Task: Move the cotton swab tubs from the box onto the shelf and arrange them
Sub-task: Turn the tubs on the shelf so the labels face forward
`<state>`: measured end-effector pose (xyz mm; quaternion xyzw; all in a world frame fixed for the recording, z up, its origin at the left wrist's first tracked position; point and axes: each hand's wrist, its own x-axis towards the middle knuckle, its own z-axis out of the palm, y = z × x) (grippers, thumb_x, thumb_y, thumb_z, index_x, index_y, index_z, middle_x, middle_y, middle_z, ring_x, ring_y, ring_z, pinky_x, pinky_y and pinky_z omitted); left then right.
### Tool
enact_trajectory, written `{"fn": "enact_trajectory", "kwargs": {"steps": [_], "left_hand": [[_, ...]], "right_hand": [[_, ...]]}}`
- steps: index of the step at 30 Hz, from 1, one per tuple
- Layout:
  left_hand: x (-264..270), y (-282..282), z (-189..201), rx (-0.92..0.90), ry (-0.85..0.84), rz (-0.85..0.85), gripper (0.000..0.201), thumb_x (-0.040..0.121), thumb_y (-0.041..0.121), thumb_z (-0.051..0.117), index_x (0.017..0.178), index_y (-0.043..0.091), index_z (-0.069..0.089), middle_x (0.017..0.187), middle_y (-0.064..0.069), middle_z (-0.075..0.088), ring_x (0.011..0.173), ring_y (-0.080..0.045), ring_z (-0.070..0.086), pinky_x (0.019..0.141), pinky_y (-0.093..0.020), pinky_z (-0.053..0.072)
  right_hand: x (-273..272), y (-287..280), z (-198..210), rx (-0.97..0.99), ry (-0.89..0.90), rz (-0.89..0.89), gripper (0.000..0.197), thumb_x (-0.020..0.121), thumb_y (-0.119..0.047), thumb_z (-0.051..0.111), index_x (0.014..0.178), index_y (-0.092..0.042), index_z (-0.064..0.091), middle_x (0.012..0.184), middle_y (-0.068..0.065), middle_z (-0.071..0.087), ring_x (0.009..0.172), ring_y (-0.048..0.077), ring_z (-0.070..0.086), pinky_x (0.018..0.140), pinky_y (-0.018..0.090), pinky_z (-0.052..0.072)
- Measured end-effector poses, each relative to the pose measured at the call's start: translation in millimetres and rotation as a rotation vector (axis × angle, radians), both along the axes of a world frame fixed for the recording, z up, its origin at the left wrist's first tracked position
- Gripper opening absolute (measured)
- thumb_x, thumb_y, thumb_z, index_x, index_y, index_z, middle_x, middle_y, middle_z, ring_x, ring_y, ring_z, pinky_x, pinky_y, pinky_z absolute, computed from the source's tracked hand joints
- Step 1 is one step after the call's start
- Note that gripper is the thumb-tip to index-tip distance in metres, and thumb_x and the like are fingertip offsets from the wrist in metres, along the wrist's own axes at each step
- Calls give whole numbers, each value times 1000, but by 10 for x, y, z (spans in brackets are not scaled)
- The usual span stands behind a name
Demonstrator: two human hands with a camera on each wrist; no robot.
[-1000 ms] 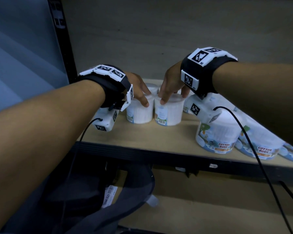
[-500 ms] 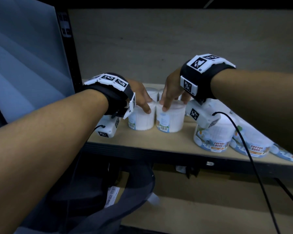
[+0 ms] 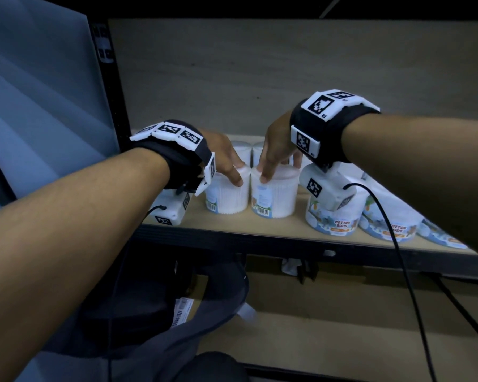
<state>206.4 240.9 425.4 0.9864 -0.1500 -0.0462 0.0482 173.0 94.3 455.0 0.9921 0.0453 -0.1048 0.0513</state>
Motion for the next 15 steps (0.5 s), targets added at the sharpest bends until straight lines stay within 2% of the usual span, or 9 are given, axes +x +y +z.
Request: {"fn": "enact_trajectory", "kwargs": {"steps": [5, 8, 10, 15], "left_hand": [[-127, -37, 15, 30, 2, -14, 60, 78, 52, 75, 134, 36, 60, 106, 15, 58, 98, -11, 54, 84, -24, 39], [-198, -37, 26, 50, -3, -21, 61, 78, 54, 74, 135, 37, 59, 119, 12, 63, 102, -12, 57, 83, -25, 42], [-240, -30, 30, 54, 2, -32, 63, 76, 56, 74, 135, 38, 59, 125, 10, 64, 103, -13, 57, 84, -26, 43], [-330, -9, 68, 76, 17, -57, 65, 75, 60, 73, 135, 41, 57, 127, 11, 62, 112, -13, 57, 93, -27, 44]], "right_hand": [[-149, -15, 57, -17, 25, 13, 68, 68, -47, 83, 126, -20, 64, 108, 9, 71, 92, 23, 69, 93, 39, 54], [-247, -38, 87, -17, 21, 16, 67, 70, -47, 82, 128, -20, 62, 112, 8, 70, 81, 20, 67, 89, 34, 53], [-319, -58, 101, -19, 10, 21, 66, 72, -47, 80, 129, -21, 61, 115, 7, 69, 82, 20, 67, 85, 32, 52], [-440, -73, 116, 10, 47, 28, 60, 72, -44, 82, 126, -26, 64, 116, 8, 68, 85, 21, 67, 93, 38, 53]]}}
